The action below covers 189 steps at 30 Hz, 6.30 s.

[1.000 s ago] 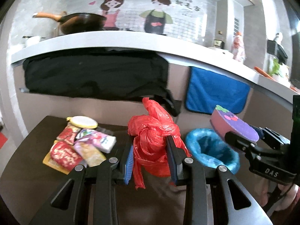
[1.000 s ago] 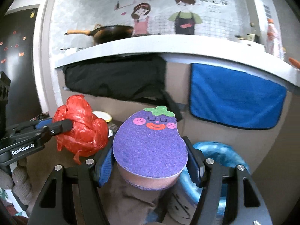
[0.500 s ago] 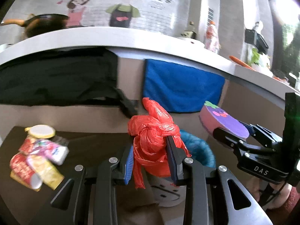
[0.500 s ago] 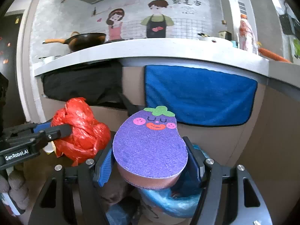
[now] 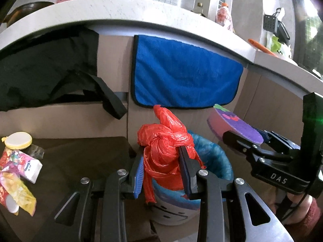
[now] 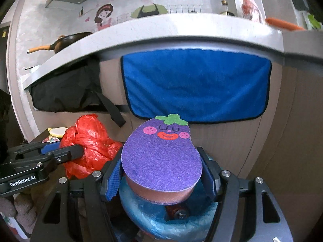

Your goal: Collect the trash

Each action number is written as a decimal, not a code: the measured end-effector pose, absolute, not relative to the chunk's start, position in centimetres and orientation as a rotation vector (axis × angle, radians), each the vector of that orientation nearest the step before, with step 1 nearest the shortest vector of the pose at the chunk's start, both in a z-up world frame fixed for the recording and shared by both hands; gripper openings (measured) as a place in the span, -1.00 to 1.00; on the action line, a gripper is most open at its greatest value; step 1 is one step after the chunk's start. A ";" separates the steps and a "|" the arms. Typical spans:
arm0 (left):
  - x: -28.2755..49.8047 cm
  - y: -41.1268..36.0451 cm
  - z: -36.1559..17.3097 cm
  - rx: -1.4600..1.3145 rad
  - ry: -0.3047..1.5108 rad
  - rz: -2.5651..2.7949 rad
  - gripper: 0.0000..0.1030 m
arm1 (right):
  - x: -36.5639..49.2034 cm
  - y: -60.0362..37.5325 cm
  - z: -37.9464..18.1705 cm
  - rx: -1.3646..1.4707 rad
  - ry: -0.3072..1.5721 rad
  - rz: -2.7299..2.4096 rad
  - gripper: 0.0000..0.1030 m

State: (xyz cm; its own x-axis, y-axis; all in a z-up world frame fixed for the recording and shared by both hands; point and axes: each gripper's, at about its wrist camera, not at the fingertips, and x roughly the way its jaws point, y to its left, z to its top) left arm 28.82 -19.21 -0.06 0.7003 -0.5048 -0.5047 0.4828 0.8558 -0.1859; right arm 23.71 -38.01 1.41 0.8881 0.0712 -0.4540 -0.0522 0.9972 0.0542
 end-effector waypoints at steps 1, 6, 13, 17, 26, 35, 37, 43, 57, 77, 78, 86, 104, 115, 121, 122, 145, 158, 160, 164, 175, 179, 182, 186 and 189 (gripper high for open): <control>29.1 -19.4 -0.2 -0.039 0.577 -0.552 -0.36 | 24.0 -38.2 1.1 0.046 0.477 0.064 0.23; 30.1 -20.1 -0.5 -0.051 0.595 -0.577 -0.36 | 24.9 -39.2 0.4 0.068 0.488 0.058 0.23; 31.3 -21.0 -0.6 -0.061 0.593 -0.601 -0.36 | 25.5 -40.5 0.3 0.090 0.482 0.041 0.23; 32.0 -21.7 -1.1 -0.074 0.614 -0.616 -0.36 | 25.9 -41.1 0.1 0.100 0.488 0.040 0.23; 33.3 -22.9 -2.8 -0.087 0.673 -0.631 -0.36 | 26.9 -42.1 -1.3 0.124 0.517 0.040 0.23; 34.6 -23.6 -4.8 -0.092 0.739 -0.634 -0.36 | 27.5 -42.9 -2.8 0.148 0.556 0.043 0.24; 34.8 -23.7 -5.2 -0.089 0.746 -0.632 -0.36 | 27.7 -43.0 -3.2 0.164 0.575 0.049 0.24; 35.4 -23.9 -5.9 -0.105 0.771 -0.646 -0.28 | 27.9 -43.1 -3.9 0.178 0.592 0.050 0.27; 35.6 -20.2 -4.7 -0.197 0.754 -0.610 0.32 | 26.3 -42.5 -3.2 0.173 0.548 0.018 0.39; 26.8 4.9 -0.8 -0.161 0.580 -0.140 0.32 | 24.1 -29.0 0.9 0.059 0.518 0.207 0.39; 26.4 6.6 -1.0 -0.180 0.579 -0.117 0.32 | 24.3 -27.6 1.0 0.046 0.525 0.233 0.39; 24.3 16.7 -3.9 -0.291 0.618 -0.005 0.32 | 26.3 -16.5 0.5 -0.059 0.583 0.451 0.39; 24.3 22.7 -8.5 -0.436 0.703 -0.055 0.32 | 33.8 -0.4 -6.9 -0.336 0.799 0.621 0.00; 26.6 21.1 -8.7 -0.455 0.734 -0.137 0.32 | 34.5 -5.4 -7.3 -0.212 0.880 0.613 -0.54; 28.1 19.2 -7.1 -0.421 0.704 -0.162 0.32 | 34.0 -11.5 -6.5 -0.106 0.872 0.498 -0.54; 28.4 18.9 -6.8 -0.415 0.699 -0.164 0.32 | 33.8 -12.6 -6.5 -0.082 0.872 0.480 -0.54; 29.9 11.0 -7.4 -0.351 0.831 -0.455 0.32 | 31.8 -16.8 -8.7 0.030 0.880 0.455 -0.42; 35.6 20.8 -9.1 -0.328 0.826 -0.014 0.32 | 30.7 -15.9 -7.6 -0.022 0.837 0.467 -0.08; 37.5 21.0 -9.6 -0.314 0.856 -0.050 0.32 | 30.4 -15.7 -7.4 -0.035 0.827 0.467 -0.06; 40.2 20.6 -10.3 -0.296 0.888 -0.107 0.32 | 30.1 -15.5 -7.2 -0.037 0.825 0.470 -0.06; 34.1 16.5 -10.2 -0.263 0.946 -0.302 0.32 | 28.7 -15.9 -7.2 0.006 0.847 0.461 -0.04; 30.7 15.5 -9.9 -0.270 0.955 -0.344 0.32 | 27.7 -15.8 -6.6 -0.006 0.832 0.459 -0.03; 28.7 15.6 -9.7 -0.286 0.969 -0.372 0.32 | 26.9 -15.6 -6.1 -0.014 0.830 0.471 0.03; 26.9 13.2 -9.5 -0.251 0.999 -0.442 0.32 | 25.7 -15.5 -5.3 -0.017 0.819 0.476 0.03; 25.6 13.1 -8.9 -0.199 0.950 -0.397 0.32 | 24.8 -15.4 -5.1 -0.011 0.817 0.482 0.05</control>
State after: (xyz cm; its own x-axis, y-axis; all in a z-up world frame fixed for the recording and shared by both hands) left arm 25.63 13.09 -8.93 0.5169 -0.4144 -0.7491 0.2421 0.9101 -0.3364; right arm 24.80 -15.41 -5.09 0.5825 0.4087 -0.7026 -0.4170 0.8922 0.1733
